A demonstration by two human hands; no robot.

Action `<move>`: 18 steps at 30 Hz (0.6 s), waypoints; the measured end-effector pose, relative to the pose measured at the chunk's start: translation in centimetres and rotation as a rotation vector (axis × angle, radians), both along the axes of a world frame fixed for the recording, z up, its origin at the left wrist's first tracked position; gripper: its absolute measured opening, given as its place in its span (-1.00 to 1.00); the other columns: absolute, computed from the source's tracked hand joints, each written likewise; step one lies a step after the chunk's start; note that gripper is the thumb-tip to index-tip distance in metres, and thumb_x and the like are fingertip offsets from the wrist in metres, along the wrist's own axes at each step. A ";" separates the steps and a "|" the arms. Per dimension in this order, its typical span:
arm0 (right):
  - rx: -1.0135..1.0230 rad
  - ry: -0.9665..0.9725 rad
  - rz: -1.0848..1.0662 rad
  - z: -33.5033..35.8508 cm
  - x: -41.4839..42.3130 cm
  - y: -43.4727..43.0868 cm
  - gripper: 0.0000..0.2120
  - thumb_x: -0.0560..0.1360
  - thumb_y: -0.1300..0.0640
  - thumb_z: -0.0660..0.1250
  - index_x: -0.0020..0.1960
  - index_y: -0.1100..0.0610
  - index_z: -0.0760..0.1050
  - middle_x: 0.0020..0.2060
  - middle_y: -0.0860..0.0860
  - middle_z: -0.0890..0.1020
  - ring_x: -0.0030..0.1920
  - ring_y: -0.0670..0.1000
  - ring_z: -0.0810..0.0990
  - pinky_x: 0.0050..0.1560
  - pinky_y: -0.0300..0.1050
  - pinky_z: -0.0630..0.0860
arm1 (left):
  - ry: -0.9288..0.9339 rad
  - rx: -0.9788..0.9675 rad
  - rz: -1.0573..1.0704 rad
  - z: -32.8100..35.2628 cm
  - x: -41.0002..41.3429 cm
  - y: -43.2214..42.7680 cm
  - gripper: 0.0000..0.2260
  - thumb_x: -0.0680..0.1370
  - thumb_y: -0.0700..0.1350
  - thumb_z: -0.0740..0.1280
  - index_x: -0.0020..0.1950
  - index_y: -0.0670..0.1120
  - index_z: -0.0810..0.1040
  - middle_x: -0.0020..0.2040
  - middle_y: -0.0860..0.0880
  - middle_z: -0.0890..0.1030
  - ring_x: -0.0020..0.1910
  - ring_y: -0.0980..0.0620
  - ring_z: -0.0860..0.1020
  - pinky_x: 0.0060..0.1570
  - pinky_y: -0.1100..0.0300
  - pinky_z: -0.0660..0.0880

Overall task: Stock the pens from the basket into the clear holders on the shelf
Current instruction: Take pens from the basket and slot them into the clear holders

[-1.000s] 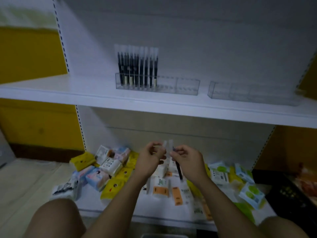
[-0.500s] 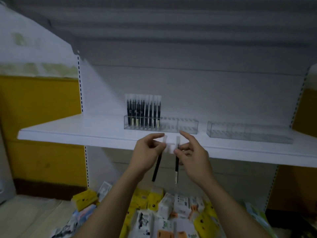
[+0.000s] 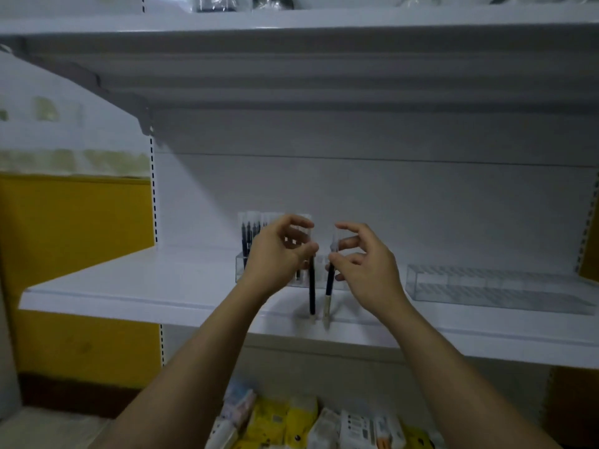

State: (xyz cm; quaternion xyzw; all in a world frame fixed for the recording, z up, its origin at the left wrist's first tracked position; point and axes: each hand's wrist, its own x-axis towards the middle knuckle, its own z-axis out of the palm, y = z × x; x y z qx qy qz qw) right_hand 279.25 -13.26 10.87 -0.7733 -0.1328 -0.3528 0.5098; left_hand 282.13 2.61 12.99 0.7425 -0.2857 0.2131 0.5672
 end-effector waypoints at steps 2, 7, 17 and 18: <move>0.003 -0.023 -0.012 0.9 1.3 0.0 -0.63 0.50 0.24 0.38 0.20 -0.10 0.44 -0.07 -0.06 0.57 -0.22 0.00 0.68 -0.16 0.11 0.64 | -0.039 0.011 0.049 1.3 0.9 0.2 -0.79 0.49 -0.17 0.43 0.07 0.02 0.52 -0.05 0.00 0.61 -0.12 0.05 0.63 -0.14 0.11 0.64; 0.016 -0.061 -0.010 3.3 4.4 0.3 -0.67 0.51 0.23 0.38 0.18 -0.07 0.44 -0.07 -0.07 0.55 -0.21 0.02 0.67 -0.15 0.07 0.65 | -0.131 0.028 0.117 4.1 3.2 0.4 -0.80 0.49 -0.12 0.43 0.05 0.06 0.51 -0.05 0.06 0.61 -0.16 0.14 0.62 -0.22 0.27 0.60; 0.026 -0.157 -0.102 5.1 8.9 -0.1 -0.68 0.51 0.23 0.38 0.19 -0.03 0.43 -0.08 -0.12 0.55 -0.24 -0.06 0.65 -0.17 -0.12 0.64 | -0.259 0.092 0.201 5.6 7.3 -0.3 -0.80 0.49 -0.11 0.44 0.06 0.04 0.52 -0.07 0.06 0.63 -0.11 0.19 0.60 -0.10 0.38 0.52; 0.029 -0.159 -0.108 5.1 9.1 -0.4 -0.68 0.51 0.23 0.38 0.19 -0.03 0.43 -0.08 -0.11 0.55 -0.24 -0.05 0.65 -0.17 -0.10 0.64 | -0.264 0.093 0.196 5.7 7.5 -0.5 -0.80 0.49 -0.11 0.44 0.07 0.03 0.52 -0.07 0.07 0.63 -0.11 0.20 0.59 -0.11 0.39 0.51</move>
